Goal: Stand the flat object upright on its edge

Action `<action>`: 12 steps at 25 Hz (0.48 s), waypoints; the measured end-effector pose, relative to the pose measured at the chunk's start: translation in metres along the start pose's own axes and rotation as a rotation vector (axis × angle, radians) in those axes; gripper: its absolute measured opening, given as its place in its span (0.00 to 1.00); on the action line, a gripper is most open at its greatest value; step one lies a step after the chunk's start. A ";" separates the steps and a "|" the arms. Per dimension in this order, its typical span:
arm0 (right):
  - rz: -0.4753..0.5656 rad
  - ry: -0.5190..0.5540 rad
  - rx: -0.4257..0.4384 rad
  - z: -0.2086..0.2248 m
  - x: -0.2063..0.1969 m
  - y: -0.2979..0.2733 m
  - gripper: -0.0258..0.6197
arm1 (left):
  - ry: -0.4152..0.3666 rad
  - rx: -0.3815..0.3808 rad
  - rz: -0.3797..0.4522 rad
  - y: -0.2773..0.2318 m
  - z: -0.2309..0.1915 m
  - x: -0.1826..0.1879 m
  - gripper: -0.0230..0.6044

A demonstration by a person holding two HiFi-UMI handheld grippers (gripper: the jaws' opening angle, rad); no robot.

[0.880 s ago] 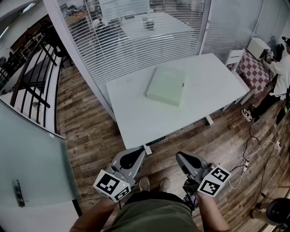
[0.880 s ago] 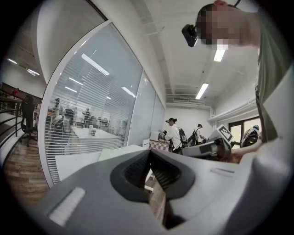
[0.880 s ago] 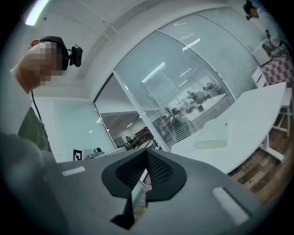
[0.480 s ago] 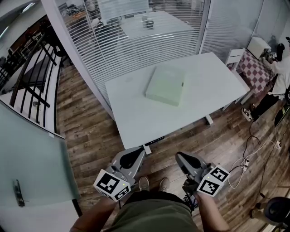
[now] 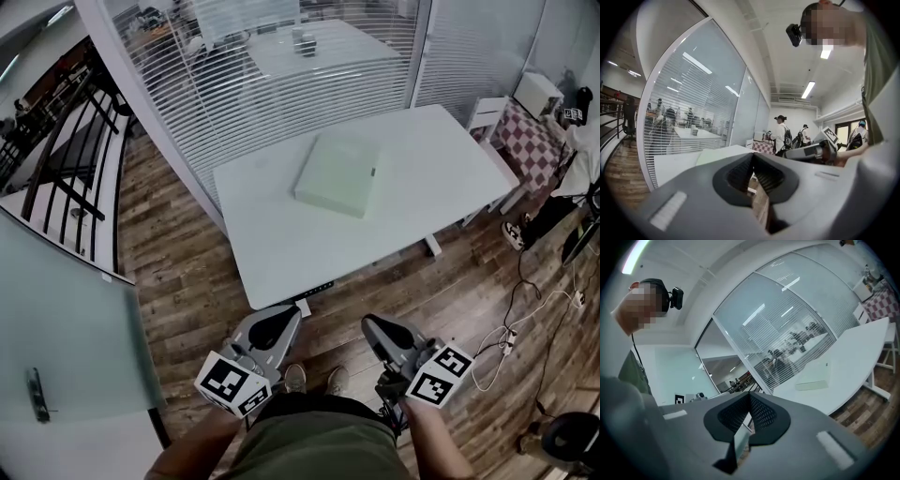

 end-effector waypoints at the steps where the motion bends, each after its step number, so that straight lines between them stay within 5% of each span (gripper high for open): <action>1: 0.000 -0.001 -0.001 0.003 0.001 0.002 0.06 | -0.002 0.002 -0.002 -0.003 0.002 0.000 0.04; 12: 0.002 -0.029 0.001 0.041 0.006 0.022 0.06 | -0.015 0.011 -0.018 -0.037 0.020 -0.008 0.04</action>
Point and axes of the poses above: the fingertips, and each gripper's own axes: y backward along the fingers, z to its right, x out of its top, the point moved 9 cm from there along y, backward along the fingers, and after that the axes turned 15 degrees about -x, right-handed, at the moved point
